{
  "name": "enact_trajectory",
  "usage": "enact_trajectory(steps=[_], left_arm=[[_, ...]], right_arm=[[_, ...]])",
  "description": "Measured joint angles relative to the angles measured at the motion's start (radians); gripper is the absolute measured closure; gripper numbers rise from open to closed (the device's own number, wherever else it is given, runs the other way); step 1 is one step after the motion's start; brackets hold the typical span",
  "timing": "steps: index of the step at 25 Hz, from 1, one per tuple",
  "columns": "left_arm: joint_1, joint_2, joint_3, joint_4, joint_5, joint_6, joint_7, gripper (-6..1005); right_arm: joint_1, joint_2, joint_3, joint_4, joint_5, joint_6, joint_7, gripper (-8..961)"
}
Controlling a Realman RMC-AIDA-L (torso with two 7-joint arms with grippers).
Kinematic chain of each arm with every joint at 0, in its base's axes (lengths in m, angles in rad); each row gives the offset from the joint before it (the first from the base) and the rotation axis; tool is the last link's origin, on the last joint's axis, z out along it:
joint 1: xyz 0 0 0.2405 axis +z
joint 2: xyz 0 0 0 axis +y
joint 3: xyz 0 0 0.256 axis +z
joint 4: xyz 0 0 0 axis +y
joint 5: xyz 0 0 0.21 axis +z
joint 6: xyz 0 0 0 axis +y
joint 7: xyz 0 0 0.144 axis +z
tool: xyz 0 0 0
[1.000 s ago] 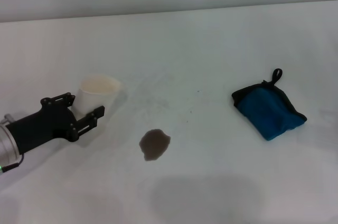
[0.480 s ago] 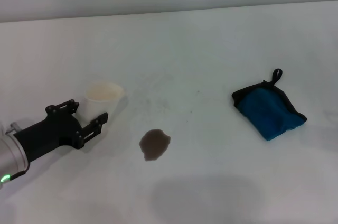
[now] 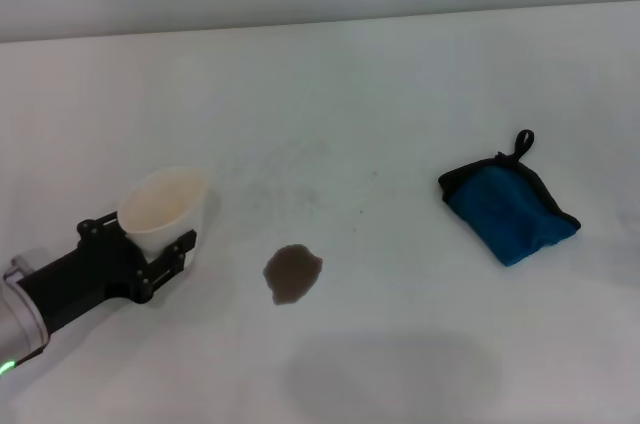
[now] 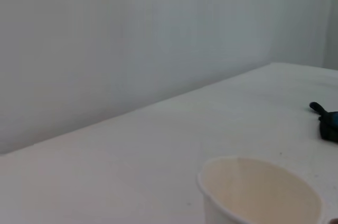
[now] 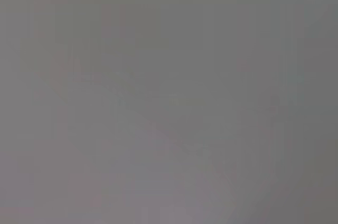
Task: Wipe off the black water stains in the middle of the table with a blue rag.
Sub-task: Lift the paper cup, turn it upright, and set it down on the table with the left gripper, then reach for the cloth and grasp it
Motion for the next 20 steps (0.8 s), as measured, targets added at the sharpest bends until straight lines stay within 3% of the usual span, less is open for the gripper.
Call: enact_trajectory(steps=[8, 13, 16, 20], left_arm=[[0.011, 0.002, 0.001, 0.014, -0.04, -0.012, 0.017, 484], [0.003, 0.002, 0.0, 0.015, -0.038, -0.024, 0.012, 325], [0.004, 0.001, 0.0, 0.016, -0.037, -0.028, 0.015, 120], [0.013, 0.0, 0.0, 0.017, -0.041, -0.028, 0.017, 121]], right_arm=[[0.002, -0.001, -0.002, -0.001, 0.0, -0.001, -0.001, 472], [0.002, -0.002, -0.003, -0.001, 0.0, -0.001, -0.001, 472], [0.002, -0.002, -0.003, -0.001, 0.0, -0.001, -0.001, 472], [0.002, -0.002, -0.003, -0.007, 0.0, -0.001, -0.002, 472]])
